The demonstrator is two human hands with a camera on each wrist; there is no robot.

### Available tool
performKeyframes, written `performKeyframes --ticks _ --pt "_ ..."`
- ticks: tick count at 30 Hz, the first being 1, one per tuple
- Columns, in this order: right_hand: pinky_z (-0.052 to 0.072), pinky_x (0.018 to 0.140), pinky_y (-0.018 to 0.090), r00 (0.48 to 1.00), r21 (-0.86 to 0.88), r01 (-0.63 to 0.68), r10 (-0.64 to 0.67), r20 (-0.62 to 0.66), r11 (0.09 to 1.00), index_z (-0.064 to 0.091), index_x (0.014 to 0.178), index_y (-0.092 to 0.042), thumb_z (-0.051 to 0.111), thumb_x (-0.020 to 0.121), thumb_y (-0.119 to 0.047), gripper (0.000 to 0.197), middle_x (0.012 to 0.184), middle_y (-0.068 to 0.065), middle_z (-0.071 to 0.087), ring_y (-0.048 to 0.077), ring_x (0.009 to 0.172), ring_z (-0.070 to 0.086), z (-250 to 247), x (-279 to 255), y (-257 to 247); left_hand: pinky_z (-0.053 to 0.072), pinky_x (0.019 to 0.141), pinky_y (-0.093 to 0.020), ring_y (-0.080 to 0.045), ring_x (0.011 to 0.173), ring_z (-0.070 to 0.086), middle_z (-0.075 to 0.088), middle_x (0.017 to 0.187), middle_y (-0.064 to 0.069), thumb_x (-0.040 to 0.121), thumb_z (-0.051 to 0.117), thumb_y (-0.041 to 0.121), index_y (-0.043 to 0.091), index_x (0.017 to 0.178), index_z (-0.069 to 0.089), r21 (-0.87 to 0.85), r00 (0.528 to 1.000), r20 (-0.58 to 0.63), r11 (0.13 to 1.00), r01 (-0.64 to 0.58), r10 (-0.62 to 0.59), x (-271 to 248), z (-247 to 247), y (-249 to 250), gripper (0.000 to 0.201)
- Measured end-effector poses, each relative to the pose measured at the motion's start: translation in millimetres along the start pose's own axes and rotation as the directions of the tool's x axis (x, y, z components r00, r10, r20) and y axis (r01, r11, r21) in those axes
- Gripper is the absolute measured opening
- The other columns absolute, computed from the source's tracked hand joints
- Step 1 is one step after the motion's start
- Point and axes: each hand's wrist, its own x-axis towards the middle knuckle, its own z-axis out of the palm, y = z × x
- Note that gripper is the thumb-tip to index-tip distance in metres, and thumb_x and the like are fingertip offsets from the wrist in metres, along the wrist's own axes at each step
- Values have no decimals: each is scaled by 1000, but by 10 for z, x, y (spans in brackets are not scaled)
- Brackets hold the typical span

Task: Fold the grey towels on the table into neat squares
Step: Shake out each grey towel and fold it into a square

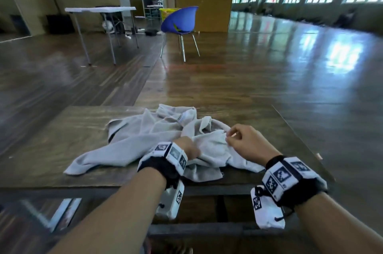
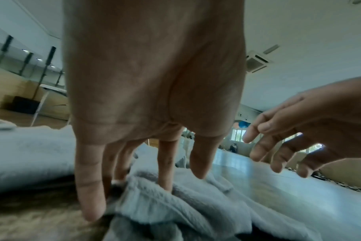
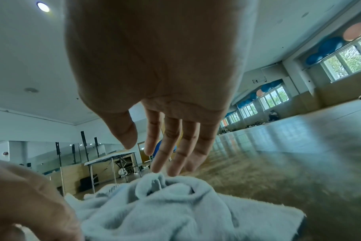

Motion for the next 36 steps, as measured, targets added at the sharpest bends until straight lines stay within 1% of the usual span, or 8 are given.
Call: performKeyframes --ticks 3,8,12,15,20,26,31,36 --pt "51 81 34 994 -25 -53 55 95 998 60 109 -25 63 90 -30 19 98 -5 67 16 94 63 208 89 214 48 78 -32 -30 99 66 68 100 -14 90 61 23 11 75 58 -62 993 -121 998 -3 -5 175 161 -26 20" --pt "44 87 31 976 -134 37 -7 217 990 44 125 -26 76 76 -51 64 114 -8 53 15 109 54 411 252 207 44 58 -26 -4 54 52 60 55 9 83 63 11 7 69 73 -278 887 -390 886 -371 249 264 139 117 18" --pt "38 68 26 998 -152 28 -19 60 988 46 93 -35 68 82 -44 26 91 -15 56 13 92 60 350 315 246 46 83 -12 -4 93 63 71 101 9 86 67 10 16 92 79 -427 832 -473 750 -505 290 297 -48 273 15" --pt "50 75 37 996 -155 -76 66 -67 985 53 88 -35 58 85 -43 10 95 -4 66 27 94 63 226 360 364 37 74 1 -4 90 60 67 105 9 86 70 16 19 100 78 -339 835 -432 797 -500 340 356 -84 231 16" --pt "54 70 44 926 187 -46 112 -361 981 58 85 -23 51 91 -19 10 83 1 66 32 83 65 14 465 556 44 67 -5 -1 77 59 66 109 11 88 65 19 27 118 68 -327 837 -455 818 -474 303 422 -136 178 31" --pt "61 81 38 899 784 84 293 -327 615 64 115 -17 51 103 -20 18 108 5 75 20 99 74 -106 470 637 54 78 -19 -2 85 62 61 106 4 78 73 18 25 130 55 -246 909 -120 875 -417 399 495 156 145 55" --pt "51 79 38 915 430 -263 364 -171 864 37 141 -6 59 92 -25 57 119 5 64 21 97 63 -39 312 730 45 64 -28 -26 79 62 53 66 2 72 69 14 22 57 54 10 932 -116 938 -346 345 565 307 185 22" --pt "49 68 39 910 -30 -321 299 -288 947 45 117 -18 55 88 -41 39 90 -2 58 23 78 60 -47 144 675 45 59 -34 -27 68 61 61 63 -7 87 63 24 13 59 55 -160 798 -476 855 -493 371 546 200 402 31"
